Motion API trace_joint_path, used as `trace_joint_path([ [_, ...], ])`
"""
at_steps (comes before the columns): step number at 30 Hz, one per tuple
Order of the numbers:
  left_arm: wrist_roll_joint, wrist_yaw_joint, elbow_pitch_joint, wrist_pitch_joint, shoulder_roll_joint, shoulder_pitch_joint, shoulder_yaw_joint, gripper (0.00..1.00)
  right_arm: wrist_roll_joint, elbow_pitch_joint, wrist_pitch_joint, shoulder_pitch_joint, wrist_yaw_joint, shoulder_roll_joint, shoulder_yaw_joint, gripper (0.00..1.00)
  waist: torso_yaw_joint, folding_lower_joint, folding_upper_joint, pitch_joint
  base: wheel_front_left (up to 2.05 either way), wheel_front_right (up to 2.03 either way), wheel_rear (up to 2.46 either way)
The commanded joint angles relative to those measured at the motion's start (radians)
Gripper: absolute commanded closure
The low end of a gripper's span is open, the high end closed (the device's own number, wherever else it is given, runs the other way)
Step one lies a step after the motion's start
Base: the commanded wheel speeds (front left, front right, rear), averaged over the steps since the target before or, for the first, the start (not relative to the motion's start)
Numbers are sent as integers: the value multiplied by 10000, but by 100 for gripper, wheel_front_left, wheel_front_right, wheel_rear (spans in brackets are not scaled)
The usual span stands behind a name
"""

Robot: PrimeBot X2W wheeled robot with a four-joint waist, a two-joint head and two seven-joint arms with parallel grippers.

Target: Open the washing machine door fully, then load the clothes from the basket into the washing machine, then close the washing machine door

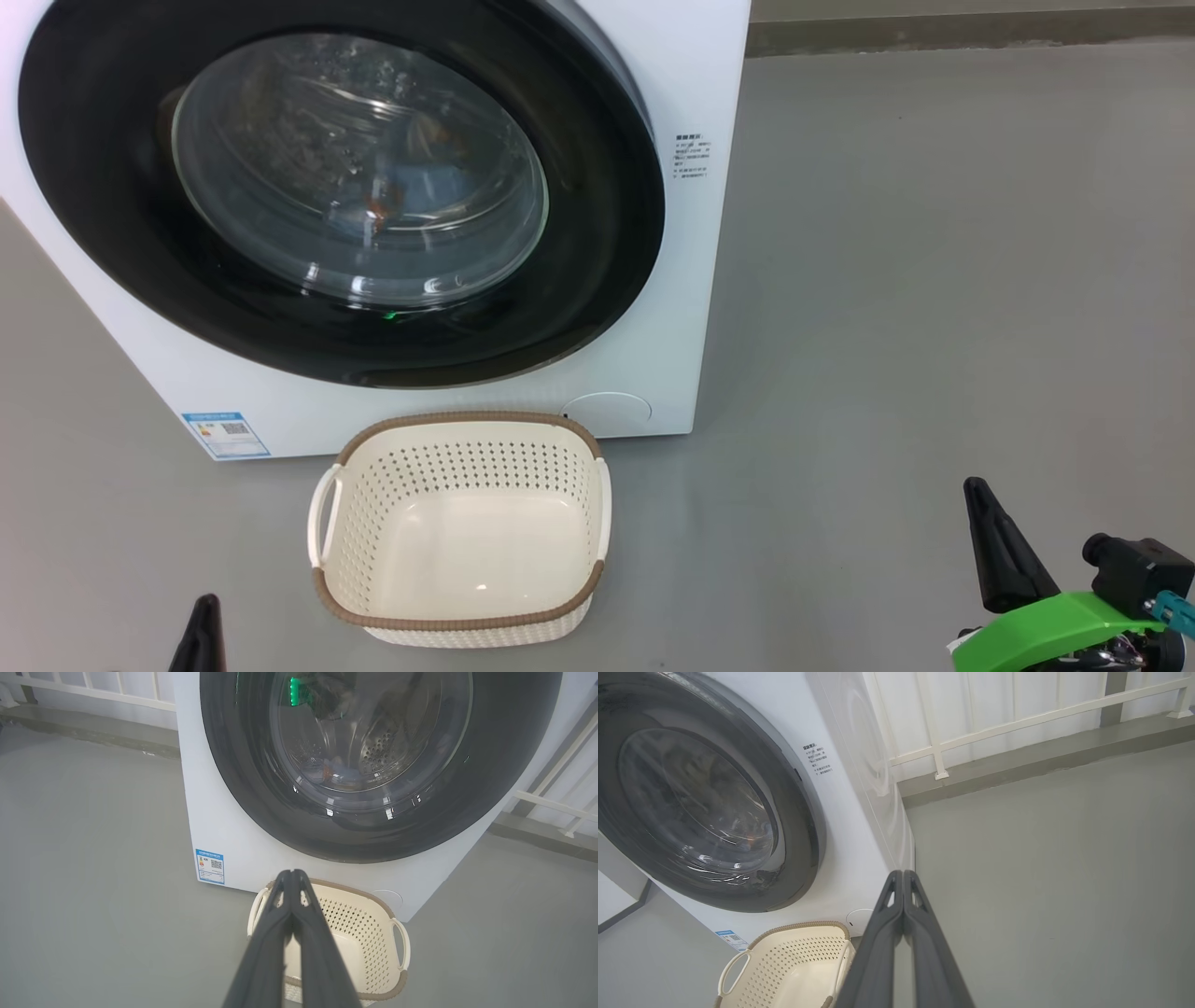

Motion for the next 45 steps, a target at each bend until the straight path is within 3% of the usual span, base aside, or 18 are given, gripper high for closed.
trace_joint_path([
  [1, -257, -3, -254, 47, 140, -211, 113, 100, 278, -277, 86, -224, 0, -102, -108, 100, 5, -12, 0, 5, 0, 0, 0],
  [45, -4461, -17, -667, 1294, -344, -623, 368, 100, 4295, -489, 1352, -458, -1, 287, -714, 100, 121, -20, 0, -30, 0, 0, 0],
])
